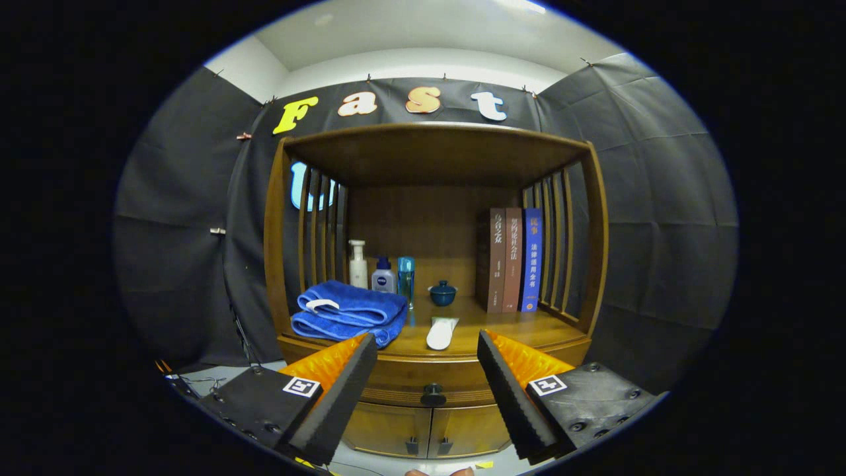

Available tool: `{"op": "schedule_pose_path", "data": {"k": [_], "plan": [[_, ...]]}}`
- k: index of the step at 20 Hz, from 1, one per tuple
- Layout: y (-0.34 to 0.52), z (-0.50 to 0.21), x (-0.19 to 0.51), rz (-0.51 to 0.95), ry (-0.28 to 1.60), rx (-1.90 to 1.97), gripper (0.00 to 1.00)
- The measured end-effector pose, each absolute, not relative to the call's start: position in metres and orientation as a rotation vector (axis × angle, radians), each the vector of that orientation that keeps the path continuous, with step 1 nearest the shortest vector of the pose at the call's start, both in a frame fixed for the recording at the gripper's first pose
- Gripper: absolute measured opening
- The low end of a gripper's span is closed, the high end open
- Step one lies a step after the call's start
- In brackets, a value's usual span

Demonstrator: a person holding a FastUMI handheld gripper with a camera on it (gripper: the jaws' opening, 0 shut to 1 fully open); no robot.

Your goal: Pull open the drawer, take out the items inside it, and place them on the countertop above the cabinet.

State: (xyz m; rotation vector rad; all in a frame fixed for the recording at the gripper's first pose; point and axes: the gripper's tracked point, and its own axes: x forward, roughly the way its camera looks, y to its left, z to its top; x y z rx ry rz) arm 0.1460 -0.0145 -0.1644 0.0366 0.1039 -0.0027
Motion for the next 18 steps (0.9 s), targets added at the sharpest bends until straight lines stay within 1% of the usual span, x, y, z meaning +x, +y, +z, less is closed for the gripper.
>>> {"op": "schedule_pose_path", "data": {"k": [7,11,14,18], "plan": [[-0.028,-0.110,0.098,-0.020,0.116,0.022,0.99],[-0.031,-0.085,0.069,-0.027,0.133,0.075,0.99],[-0.029,-0.056,0.048,-0.023,0.098,0.176,0.99],[-0.048,-0.034,0.019,-0.039,0.084,0.170,0.99]]}}
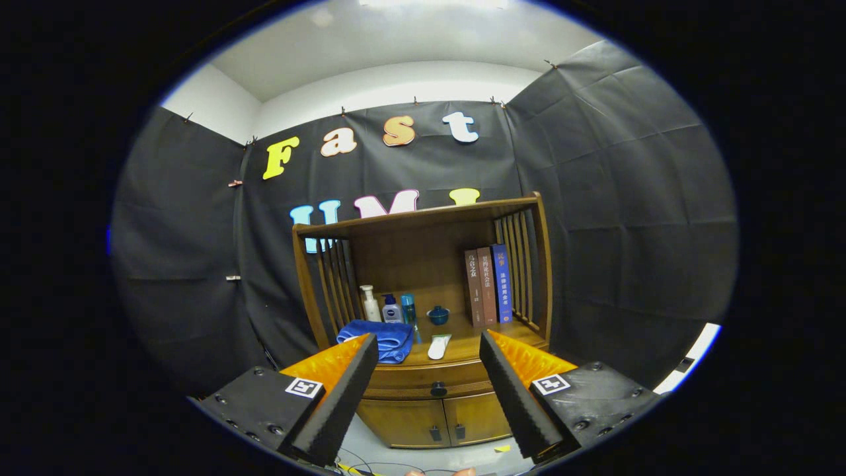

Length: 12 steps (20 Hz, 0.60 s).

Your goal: Pull open the drawer, take out the items inside it, and place them on the countertop above the cabinet.

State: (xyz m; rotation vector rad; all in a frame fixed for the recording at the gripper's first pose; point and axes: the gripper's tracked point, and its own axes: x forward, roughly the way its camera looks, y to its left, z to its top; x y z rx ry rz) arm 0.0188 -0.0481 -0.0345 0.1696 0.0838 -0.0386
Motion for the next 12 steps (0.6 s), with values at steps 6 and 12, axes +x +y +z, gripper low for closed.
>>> {"op": "schedule_pose_path", "data": {"k": [6,12], "plan": [[-0.061,-0.023,-0.004,-0.070,0.081,0.113,0.99],[-0.050,-0.021,-0.008,-0.060,0.078,0.071,0.99]]}}
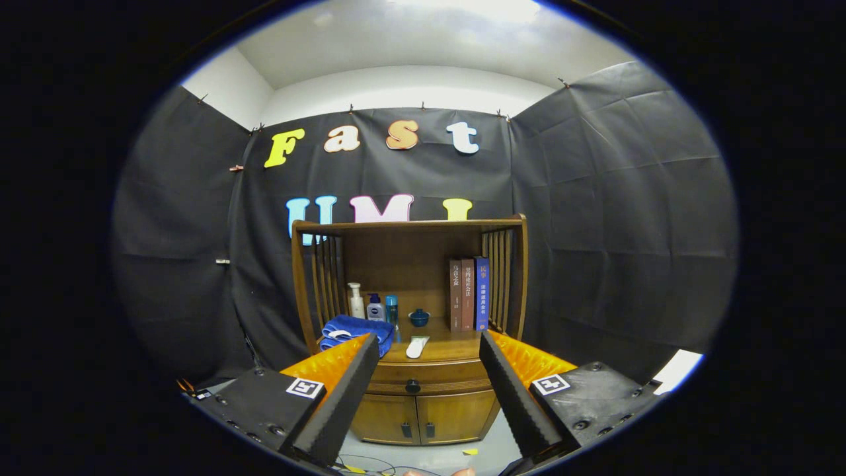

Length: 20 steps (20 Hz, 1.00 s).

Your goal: Pull open the drawer, take out the items inside it, and place them on the countertop above the cabinet.

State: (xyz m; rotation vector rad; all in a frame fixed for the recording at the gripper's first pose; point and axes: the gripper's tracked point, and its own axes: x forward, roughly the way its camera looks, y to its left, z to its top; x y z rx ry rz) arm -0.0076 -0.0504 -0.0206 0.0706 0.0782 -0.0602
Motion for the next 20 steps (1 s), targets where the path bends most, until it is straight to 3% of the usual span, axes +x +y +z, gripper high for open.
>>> {"op": "schedule_pose_path", "data": {"k": [20], "plan": [[-0.032,-0.037,-0.006,-0.036,0.105,0.072,0.99]]}}
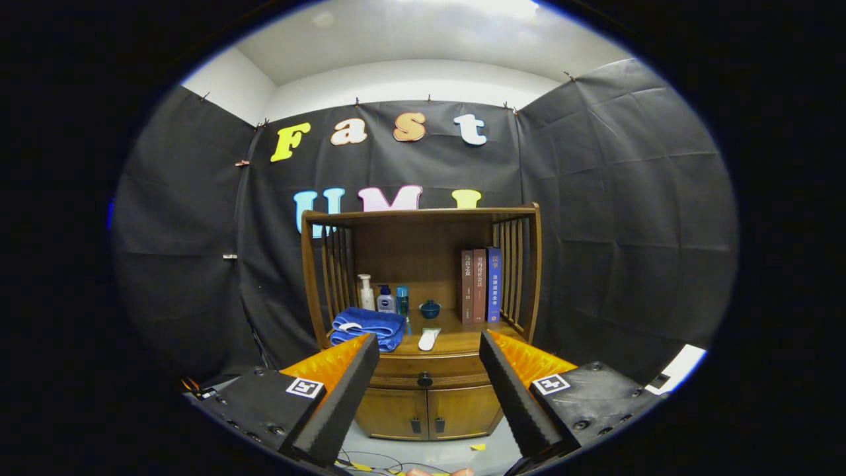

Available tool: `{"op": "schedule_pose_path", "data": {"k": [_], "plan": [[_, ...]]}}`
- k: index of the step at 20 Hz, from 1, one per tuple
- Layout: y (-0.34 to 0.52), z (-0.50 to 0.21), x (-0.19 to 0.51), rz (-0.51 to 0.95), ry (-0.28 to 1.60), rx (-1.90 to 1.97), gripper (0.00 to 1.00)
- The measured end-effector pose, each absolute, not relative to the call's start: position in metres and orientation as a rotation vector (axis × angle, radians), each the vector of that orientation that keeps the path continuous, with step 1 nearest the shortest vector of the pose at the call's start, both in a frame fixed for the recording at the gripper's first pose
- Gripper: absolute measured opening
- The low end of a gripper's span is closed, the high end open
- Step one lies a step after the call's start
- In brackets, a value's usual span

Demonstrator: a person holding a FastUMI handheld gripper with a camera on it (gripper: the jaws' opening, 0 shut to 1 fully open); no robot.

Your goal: Pull open the drawer, take out the items inside it, and place them on the countertop above the cabinet.

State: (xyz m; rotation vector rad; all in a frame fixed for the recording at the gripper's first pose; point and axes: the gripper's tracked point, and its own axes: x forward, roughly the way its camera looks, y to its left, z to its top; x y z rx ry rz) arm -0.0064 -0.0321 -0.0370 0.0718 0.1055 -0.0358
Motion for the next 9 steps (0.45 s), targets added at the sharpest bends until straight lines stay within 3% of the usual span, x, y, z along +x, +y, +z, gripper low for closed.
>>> {"op": "schedule_pose_path", "data": {"k": [9], "plan": [[-0.0220,-0.0353,-0.0105,-0.018,0.098,0.064,0.99]]}}
